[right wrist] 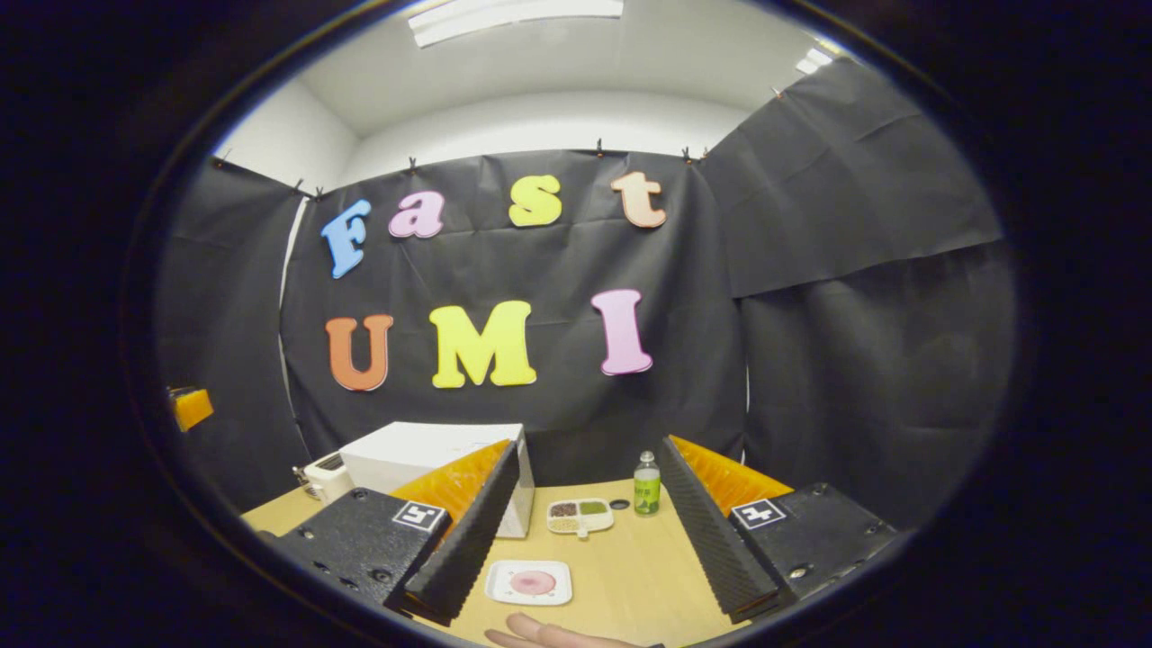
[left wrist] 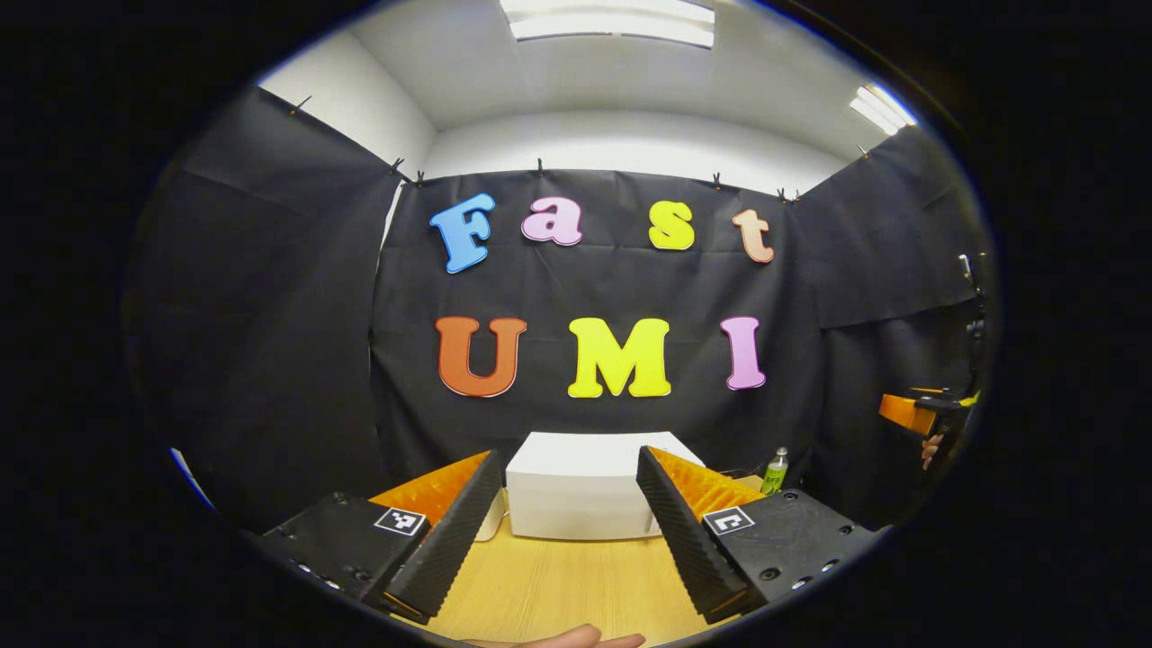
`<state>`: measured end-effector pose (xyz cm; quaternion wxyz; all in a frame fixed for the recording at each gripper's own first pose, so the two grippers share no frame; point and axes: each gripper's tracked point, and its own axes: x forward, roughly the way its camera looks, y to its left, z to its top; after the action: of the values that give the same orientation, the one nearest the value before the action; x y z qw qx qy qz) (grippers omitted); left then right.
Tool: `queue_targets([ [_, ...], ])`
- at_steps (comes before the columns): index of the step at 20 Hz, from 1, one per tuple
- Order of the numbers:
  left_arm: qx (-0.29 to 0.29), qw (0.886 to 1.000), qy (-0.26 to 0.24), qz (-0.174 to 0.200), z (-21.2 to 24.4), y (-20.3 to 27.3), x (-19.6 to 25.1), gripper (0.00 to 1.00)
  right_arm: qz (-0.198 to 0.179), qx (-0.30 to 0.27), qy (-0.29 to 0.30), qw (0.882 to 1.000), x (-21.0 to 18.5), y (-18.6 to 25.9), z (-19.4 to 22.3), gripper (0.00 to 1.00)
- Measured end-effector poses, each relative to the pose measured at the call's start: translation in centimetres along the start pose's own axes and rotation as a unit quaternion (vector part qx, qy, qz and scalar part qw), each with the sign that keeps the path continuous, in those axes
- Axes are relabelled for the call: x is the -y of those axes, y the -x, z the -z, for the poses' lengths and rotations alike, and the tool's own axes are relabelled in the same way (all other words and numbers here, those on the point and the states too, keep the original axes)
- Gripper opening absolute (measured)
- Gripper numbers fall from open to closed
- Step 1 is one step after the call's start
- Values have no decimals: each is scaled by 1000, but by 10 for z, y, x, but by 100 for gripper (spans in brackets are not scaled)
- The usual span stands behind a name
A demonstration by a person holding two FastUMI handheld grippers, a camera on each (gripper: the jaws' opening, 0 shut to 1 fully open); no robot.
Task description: Open the microwave oven with the left hand, put the food in, and close the microwave oven.
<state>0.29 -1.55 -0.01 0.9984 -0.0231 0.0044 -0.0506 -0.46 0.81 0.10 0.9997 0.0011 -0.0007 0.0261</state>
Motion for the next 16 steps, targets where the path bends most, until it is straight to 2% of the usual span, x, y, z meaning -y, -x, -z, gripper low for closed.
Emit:
queue_targets([
  [1,-1,1000,2,1,1,-1,1,95,0,2,-1,1000,2,-2,-1,100],
  [2,-3,1000,3,2,1,-3,1,86,-1,4,-1,1000,3,-3,0,100],
  [3,-6,1000,2,1,-1,-9,2,86,1,6,0,1000,5,-4,0,100],
  [4,-8,1000,0,3,-4,-16,3,95,3,7,1,1000,8,-4,1,100],
  [6,-4,1000,2,5,-13,-34,10,95,4,13,6,1000,10,-5,-1,100],
  [7,-4,1000,6,6,-15,-46,13,85,4,15,10,1000,12,-6,-1,100],
  [8,-8,1000,12,12,-14,-60,20,85,5,16,13,1000,13,-7,-1,100],
  [9,-18,999,22,27,-9,-76,32,95,7,16,15,1000,16,-7,-1,100],
  [11,-50,996,37,62,9,-104,55,95,11,18,16,1000,21,-9,-2,100],
  [16,-80,993,68,62,60,-176,81,95,9,20,8,1000,27,-9,5,100],
])
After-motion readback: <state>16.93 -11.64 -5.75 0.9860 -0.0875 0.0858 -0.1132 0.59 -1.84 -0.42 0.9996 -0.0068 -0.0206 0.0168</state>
